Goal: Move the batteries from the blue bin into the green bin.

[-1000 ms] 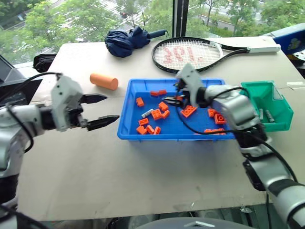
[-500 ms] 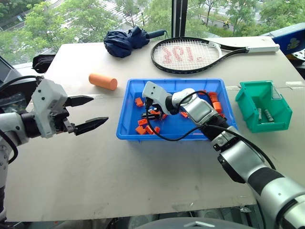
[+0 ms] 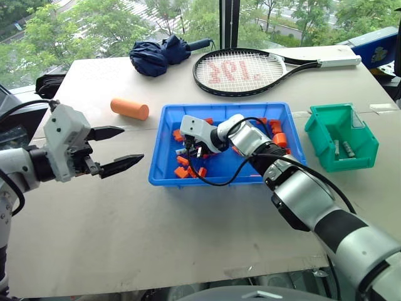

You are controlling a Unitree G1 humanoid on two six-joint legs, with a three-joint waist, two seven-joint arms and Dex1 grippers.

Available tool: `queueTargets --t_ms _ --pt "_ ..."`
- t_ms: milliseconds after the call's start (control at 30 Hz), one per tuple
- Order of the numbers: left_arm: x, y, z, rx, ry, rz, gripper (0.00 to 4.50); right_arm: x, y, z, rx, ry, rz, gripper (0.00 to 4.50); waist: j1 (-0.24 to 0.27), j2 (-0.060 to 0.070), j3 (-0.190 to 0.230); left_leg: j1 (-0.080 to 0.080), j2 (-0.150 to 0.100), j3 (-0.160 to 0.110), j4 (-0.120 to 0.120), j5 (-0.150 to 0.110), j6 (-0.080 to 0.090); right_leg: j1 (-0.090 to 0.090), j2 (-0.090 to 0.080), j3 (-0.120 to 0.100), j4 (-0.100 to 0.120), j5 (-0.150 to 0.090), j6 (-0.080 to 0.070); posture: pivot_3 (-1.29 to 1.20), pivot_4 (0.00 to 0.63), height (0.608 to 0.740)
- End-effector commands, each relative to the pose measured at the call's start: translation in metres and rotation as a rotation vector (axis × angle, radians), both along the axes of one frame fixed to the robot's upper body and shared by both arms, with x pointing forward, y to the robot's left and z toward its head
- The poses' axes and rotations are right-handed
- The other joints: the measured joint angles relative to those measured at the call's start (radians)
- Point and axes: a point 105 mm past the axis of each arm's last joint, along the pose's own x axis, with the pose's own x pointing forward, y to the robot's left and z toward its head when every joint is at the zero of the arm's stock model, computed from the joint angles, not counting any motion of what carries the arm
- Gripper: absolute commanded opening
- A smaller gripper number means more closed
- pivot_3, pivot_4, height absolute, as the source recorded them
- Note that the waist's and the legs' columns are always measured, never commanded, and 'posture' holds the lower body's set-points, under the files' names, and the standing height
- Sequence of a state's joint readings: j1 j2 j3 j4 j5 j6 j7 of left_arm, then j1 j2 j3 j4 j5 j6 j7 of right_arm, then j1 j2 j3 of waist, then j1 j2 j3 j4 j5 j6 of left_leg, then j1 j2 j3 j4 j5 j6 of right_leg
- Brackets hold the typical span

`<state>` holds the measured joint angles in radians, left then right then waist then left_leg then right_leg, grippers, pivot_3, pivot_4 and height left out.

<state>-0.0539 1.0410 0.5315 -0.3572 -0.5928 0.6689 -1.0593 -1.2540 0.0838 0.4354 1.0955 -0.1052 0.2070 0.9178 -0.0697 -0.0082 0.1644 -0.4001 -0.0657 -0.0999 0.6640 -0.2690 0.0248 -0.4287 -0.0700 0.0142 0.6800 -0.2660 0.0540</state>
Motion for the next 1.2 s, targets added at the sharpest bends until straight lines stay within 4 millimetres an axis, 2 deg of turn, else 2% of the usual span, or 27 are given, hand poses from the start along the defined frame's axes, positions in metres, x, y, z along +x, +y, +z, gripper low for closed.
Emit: queueTargets --t_ms 33,133,233,333,433,567,633,733,867,900,1000,1133,1200 --pt "-0.003 -0.005 0.008 0.02 -0.032 -0.02 4.5 0.005 0.009 0.034 0.131 -0.048 0.001 0.04 0.001 0.0 0.0 0.0 0.0 0.0 0.0 0.0 0.0 0.0 0.0 0.0 0.0 0.0 0.0 0.0 0.15 0.74" --pt "-0.002 -0.01 0.008 0.007 -0.03 -0.041 4.5 0.009 0.005 0.056 0.245 -0.038 -0.028 0.04 0.0 0.0 0.0 0.0 0.0 0.0 0.0 0.0 0.0 0.0 0.0 0.0 0.0 0.0 0.0 0.0 0.15 0.74" --pt "0.0 -0.02 0.013 -0.022 -0.037 -0.078 4.5 0.013 -0.015 0.08 0.339 -0.055 -0.064 0.04 0.005 0.0 0.0 -0.001 0.0 -0.001 0.0 0.0 0.0 0.0 0.0 0.0 0.0 0.0 0.0 0.0 0.15 0.74" --pt "0.004 -0.036 0.018 -0.067 -0.043 -0.138 4.5 -0.002 -0.052 0.102 0.439 -0.045 -0.082 0.04 0.019 -0.001 0.0 -0.002 0.0 -0.002 0.001 0.0 0.0 0.0 -0.001 -0.001 -0.001 0.0 0.0 0.0 0.15 0.74" --pt "0.005 -0.06 0.021 -0.126 -0.047 -0.228 4.5 -0.027 -0.088 0.108 0.489 -0.04 -0.098 0.04 0.027 -0.001 0.0 -0.003 -0.001 -0.002 0.002 0.0 0.0 0.001 -0.001 -0.001 0.0 0.0 0.0 0.0 0.15 0.74" --pt "0.009 -0.111 0.031 -0.194 -0.07 -0.416 4.5 -0.035 -0.16 0.111 0.52 -0.118 -0.358 0.04 0.04 -0.001 0.0 -0.005 0.0 -0.003 0.005 0.0 0.0 0.0 -0.001 -0.003 0.001 0.0 0.0 0.0 0.15 0.74" --pt "0.013 -0.13 0.038 -0.225 -0.08 -0.49 4.5 -0.041 -0.195 0.11 0.498 -0.157 -0.491 0.04 0.049 -0.001 0.0 -0.007 -0.001 -0.002 0.007 0.0 0.0 0.0 -0.001 -0.003 0.002 0.001 0.001 0.0 0.15 0.74" --pt "0.018 -0.151 0.047 -0.262 -0.099 -0.594 4.5 -0.048 -0.255 0.105 0.429 -0.201 -0.718 0.04 0.052 0.0 0.0 -0.006 -0.001 0.0 0.007 0.0 0.001 0.0 -0.001 -0.001 0.002 0.002 0.002 0.0 0.15 0.74" --pt "0.022 -0.17 0.053 -0.271 -0.107 -0.696 4.5 -0.062 -0.334 0.096 0.338 -0.242 -1.025 0.04 0.055 0.0 0.0 -0.006 -0.001 0.001 0.007 0.0 0.001 0.0 0.0 0.0 0.002 0.002 0.001 0.0 0.15 0.74" --pt "0.022 -0.173 0.055 -0.273 -0.107 -0.716 4.5 -0.066 -0.346 0.095 0.329 -0.243 -1.077 0.04 0.053 0.0 0.0 -0.005 -0.001 0.003 0.006 0.0 0.001 0.0 0.0 0.002 0.002 0.002 0.001 0.0 0.15 0.74" --pt "0.022 -0.18 0.056 -0.271 -0.116 -0.763 4.5 -0.068 -0.365 0.092 0.336 -0.249 -1.162 0.04 0.048 0.0 0.0 -0.002 0.0 0.008 0.005 0.0 0.001 0.0 0.001 0.003 0.004 0.002 0.002 0.0 0.15 0.74" --pt "0.02 -0.19 0.06 -0.282 -0.133 -0.815 4.5 -0.065 -0.376 0.085 0.337 -0.24 -1.206 0.04 0.046 -0.001 0.0 0.001 0.001 0.012 0.006 0.0 0.002 0.0 0.001 0.008 0.008 0.002 0.002 0.0 0.15 0.74" --pt "0.02 -0.192 0.061 -0.284 -0.136 -0.822 4.5 -0.064 -0.377 0.082 0.329 -0.229 -1.195 0.94 0.051 -0.001 0.0 0.001 0.0 0.012 0.006 0.0 0.002 0.0 0.001 0.008 0.008 0.002 0.002 0.0 0.15 0.74"
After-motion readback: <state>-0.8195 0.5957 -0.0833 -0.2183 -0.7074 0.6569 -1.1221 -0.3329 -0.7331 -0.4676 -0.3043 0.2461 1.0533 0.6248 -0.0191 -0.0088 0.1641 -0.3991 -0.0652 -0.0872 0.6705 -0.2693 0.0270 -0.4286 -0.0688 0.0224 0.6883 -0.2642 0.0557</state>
